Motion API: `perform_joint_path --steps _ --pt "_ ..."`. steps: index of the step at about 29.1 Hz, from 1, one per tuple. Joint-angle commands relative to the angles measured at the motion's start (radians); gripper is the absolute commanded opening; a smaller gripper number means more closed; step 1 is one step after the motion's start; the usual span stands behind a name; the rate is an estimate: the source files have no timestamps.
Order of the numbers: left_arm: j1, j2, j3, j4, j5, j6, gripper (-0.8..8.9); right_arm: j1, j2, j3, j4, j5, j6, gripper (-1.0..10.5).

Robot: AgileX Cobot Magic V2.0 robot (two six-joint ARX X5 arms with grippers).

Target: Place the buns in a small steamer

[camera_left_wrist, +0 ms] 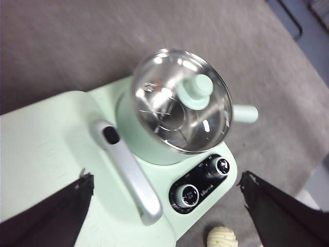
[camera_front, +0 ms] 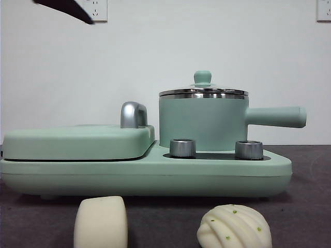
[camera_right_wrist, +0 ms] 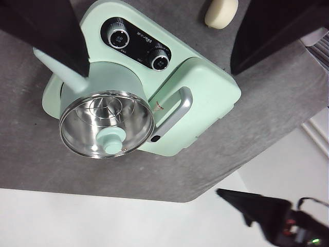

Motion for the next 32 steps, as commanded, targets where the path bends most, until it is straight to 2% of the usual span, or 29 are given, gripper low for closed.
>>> perform_joint_path --steps 1,9,12,14,18,22,30,32 --pt "-0.031 0.106 0.144 -0.055 0.003 0.040 4.69 0.002 0.003 0.017 0.005 0.000 0.014 4.4" --pt "-0.129 0.423 0.579 -0.304 -0.037 0.067 4.65 0.002 0.003 0.017 0.005 0.000 0.014 4.4" --pt "-0.161 0.517 0.692 -0.326 -0.043 0.066 4.64 0.002 0.003 0.017 0.005 0.000 0.014 4.4" --pt "-0.184 0.562 0.741 -0.319 -0.084 0.068 4.64 0.002 0.003 0.017 0.005 0.000 0.014 4.4" --pt "-0.233 0.626 0.784 -0.305 -0.195 0.113 4.64 0.002 0.003 0.017 0.005 0.000 0.014 4.4" --pt "-0.270 0.665 0.784 -0.282 -0.245 0.142 4.63 0.002 0.003 0.017 0.005 0.000 0.014 4.4" --pt "-0.319 0.737 0.784 -0.223 -0.271 0.156 4.58 0.002 0.003 0.017 0.005 0.000 0.014 4.4" --pt "-0.325 0.744 0.784 -0.215 -0.276 0.163 4.25 0.002 0.003 0.017 0.006 0.000 0.014 4.4"
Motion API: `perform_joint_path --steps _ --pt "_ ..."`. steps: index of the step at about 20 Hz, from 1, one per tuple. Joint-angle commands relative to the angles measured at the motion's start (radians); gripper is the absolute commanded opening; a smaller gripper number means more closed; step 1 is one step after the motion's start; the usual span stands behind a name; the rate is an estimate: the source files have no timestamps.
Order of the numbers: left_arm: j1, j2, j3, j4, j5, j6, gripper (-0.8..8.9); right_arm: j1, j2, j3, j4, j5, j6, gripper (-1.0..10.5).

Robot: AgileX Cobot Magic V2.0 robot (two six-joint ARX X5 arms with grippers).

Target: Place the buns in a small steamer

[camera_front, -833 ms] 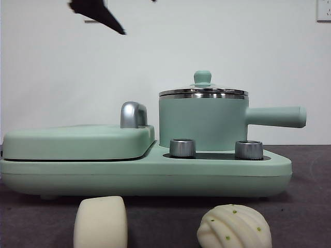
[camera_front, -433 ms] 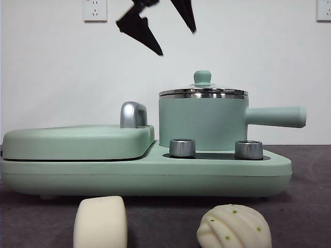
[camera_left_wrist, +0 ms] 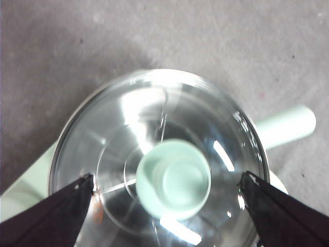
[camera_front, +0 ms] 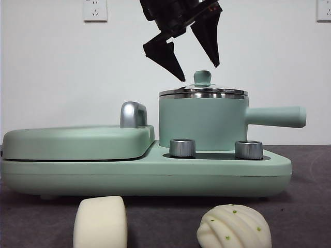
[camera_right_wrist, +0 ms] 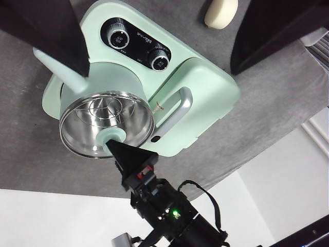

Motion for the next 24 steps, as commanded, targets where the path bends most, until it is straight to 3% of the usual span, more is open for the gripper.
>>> perform_joint_path --steps 1,5,7,15,18,24 --pt "-0.021 0.034 0.036 0.006 -0.015 0.027 4.13 0.002 0.003 0.017 0.006 0.001 0.013 4.4" --pt "-0.039 0.047 0.035 0.006 -0.027 0.034 3.85 0.002 0.003 0.017 0.006 0.001 0.013 4.4" --pt "-0.047 0.051 0.035 0.003 -0.032 0.049 3.08 0.001 0.003 0.017 0.006 0.001 0.013 4.4" --pt "-0.049 0.052 0.035 -0.020 -0.053 0.055 2.02 0.001 0.003 0.017 0.006 0.001 0.013 4.4" --pt "-0.049 0.052 0.035 -0.016 -0.053 0.055 1.15 0.002 0.003 0.017 0.006 0.001 0.013 4.4" --pt "-0.050 0.051 0.048 -0.036 -0.053 0.055 1.15 0.002 0.003 0.017 0.006 0.001 0.013 4.4"
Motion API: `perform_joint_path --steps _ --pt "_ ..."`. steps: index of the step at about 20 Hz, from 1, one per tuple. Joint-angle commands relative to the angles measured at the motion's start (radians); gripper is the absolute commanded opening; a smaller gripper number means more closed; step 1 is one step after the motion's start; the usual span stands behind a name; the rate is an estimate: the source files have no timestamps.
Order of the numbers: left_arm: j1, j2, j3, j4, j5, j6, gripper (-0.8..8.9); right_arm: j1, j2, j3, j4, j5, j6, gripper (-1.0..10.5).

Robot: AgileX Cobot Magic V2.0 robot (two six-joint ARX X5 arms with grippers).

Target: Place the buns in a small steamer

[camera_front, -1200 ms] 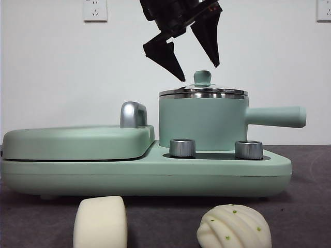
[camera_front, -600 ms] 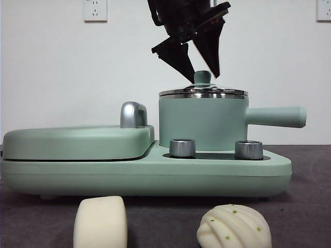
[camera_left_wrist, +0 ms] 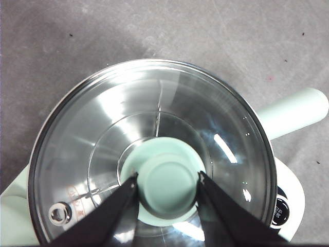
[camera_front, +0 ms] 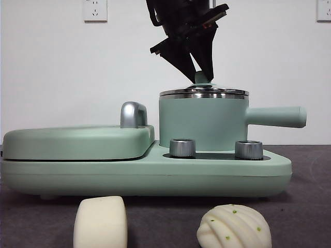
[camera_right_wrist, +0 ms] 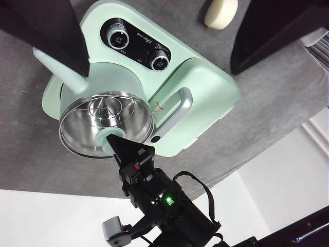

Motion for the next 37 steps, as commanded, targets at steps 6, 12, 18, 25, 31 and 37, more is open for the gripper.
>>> perform_joint_path --steps 6,12,18,25,31,37 --pt "-0.001 0.025 0.197 -0.108 0.002 0.006 1.15 0.004 0.055 0.028 -0.013 -0.037 0.047 4.4" --pt "0.068 -0.019 0.275 -0.136 0.002 0.006 1.15 0.161 0.257 0.113 -0.096 -0.022 0.076 4.4" --pt "0.213 -0.065 0.275 -0.159 0.002 -0.010 1.15 0.554 0.482 0.135 -0.054 0.244 0.231 4.4" --pt "0.343 -0.074 0.275 -0.167 0.002 -0.018 1.15 0.926 0.808 0.135 0.055 0.490 0.400 4.4" --pt "0.392 -0.074 0.275 -0.166 0.002 -0.018 1.15 1.041 1.061 0.135 0.175 0.525 0.434 4.4" --pt "0.411 -0.074 0.275 -0.165 0.002 -0.020 1.15 1.072 1.222 0.135 0.261 0.559 0.441 4.4"
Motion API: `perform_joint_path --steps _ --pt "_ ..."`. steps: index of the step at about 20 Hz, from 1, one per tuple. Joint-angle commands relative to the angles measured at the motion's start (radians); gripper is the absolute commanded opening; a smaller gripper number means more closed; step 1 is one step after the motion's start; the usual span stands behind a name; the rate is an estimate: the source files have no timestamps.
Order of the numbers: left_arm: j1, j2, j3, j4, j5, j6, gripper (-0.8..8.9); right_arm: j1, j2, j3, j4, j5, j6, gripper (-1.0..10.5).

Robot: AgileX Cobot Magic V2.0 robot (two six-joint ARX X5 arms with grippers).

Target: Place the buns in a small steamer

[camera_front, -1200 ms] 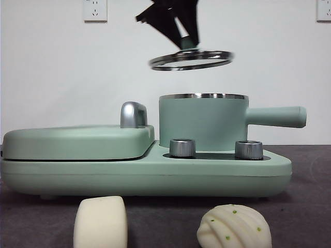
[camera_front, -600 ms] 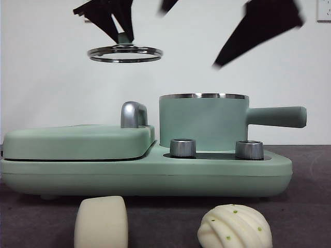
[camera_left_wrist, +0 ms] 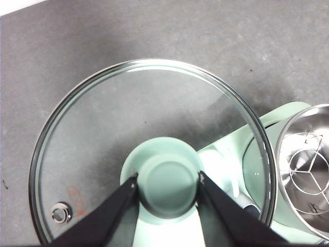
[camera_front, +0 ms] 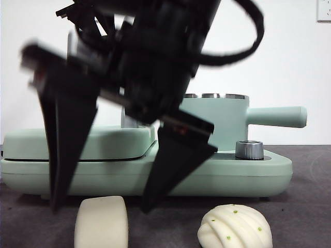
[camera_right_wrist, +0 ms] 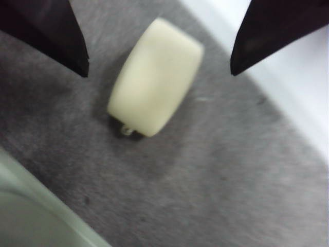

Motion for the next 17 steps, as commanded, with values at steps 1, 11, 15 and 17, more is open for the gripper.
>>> perform_joint_path --steps 1,11,15,17 --pt "0.000 -0.002 0.036 0.019 0.002 -0.008 1.15 0.016 0.049 0.019 0.013 0.032 0.013 4.3" --pt "0.017 -0.002 0.036 0.023 0.002 -0.010 1.15 -0.014 0.064 0.100 -0.069 -0.027 -0.021 1.6" --pt "0.028 -0.002 0.036 0.023 0.002 -0.016 1.15 -0.121 0.066 0.381 -0.403 -0.048 -0.134 1.6" --pt "0.028 -0.002 0.036 0.024 0.002 -0.016 1.15 -0.193 0.071 0.537 -0.533 -0.032 -0.185 1.6"
